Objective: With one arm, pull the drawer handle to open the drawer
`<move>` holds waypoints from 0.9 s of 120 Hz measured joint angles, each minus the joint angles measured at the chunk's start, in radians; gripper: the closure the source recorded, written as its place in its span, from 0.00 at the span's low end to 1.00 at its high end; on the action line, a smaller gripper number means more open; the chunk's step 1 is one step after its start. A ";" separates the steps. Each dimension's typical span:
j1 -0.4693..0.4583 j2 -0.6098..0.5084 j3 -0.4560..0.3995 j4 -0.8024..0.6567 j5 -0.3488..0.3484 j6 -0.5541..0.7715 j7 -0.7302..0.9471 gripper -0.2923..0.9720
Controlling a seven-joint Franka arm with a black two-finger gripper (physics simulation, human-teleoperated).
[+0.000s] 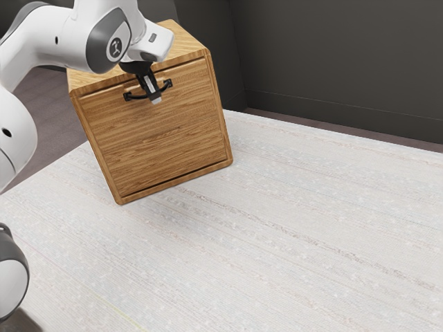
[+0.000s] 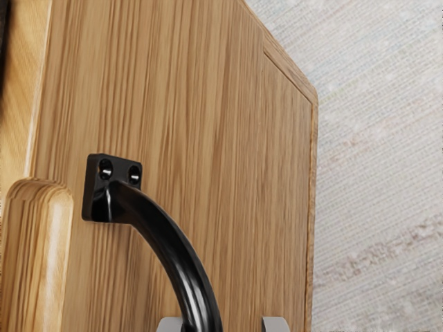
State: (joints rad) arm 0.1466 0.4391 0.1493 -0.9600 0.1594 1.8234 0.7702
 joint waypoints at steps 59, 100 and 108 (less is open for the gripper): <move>-0.017 -0.055 -0.005 -0.068 -0.002 -0.036 0.000 0.74; -0.045 -0.092 -0.001 -0.108 -0.001 -0.056 -0.003 0.75; -0.049 -0.098 -0.002 -0.117 -0.002 -0.059 -0.004 0.74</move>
State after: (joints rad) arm 0.0976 0.3410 0.1475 -1.0769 0.1575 1.7648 0.7659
